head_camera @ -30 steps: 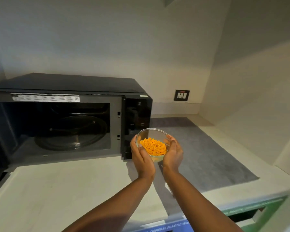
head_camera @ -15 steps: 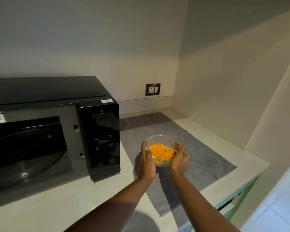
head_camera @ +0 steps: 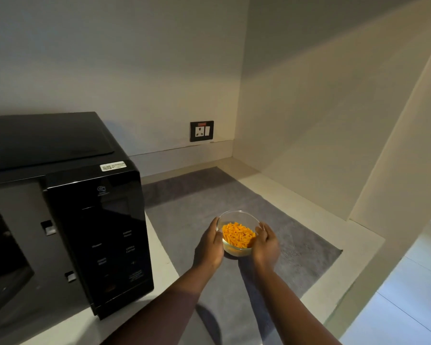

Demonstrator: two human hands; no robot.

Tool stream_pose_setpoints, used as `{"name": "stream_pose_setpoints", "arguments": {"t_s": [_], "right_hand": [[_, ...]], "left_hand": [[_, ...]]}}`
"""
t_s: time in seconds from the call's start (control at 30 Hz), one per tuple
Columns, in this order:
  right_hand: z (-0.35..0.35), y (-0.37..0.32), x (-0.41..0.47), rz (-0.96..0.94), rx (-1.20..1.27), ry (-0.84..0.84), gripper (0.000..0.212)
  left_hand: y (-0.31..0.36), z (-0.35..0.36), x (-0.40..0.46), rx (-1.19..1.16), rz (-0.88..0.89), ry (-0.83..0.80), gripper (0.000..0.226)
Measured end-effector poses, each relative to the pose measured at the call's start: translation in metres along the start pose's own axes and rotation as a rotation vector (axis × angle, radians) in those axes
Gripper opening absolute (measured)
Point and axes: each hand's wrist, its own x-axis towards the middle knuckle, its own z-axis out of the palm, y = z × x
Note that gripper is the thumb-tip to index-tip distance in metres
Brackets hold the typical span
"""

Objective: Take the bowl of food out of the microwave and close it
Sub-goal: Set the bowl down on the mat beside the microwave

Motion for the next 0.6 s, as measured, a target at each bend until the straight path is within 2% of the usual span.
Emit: {"name": "stream_pose_setpoints", "arguments": {"t_s": [0.23,0.6], "right_hand": [[0.003,0.001,0.012,-0.033,-0.051,-0.043,0.032],[-0.004,0.001,0.022,-0.034,-0.085,-0.232,0.032]], "left_hand": [[-0.004,0.000,0.012,-0.018,-0.052,-0.068,0.044],[0.009,0.001,0.013,0.159,-0.140,-0.120,0.054]]}}
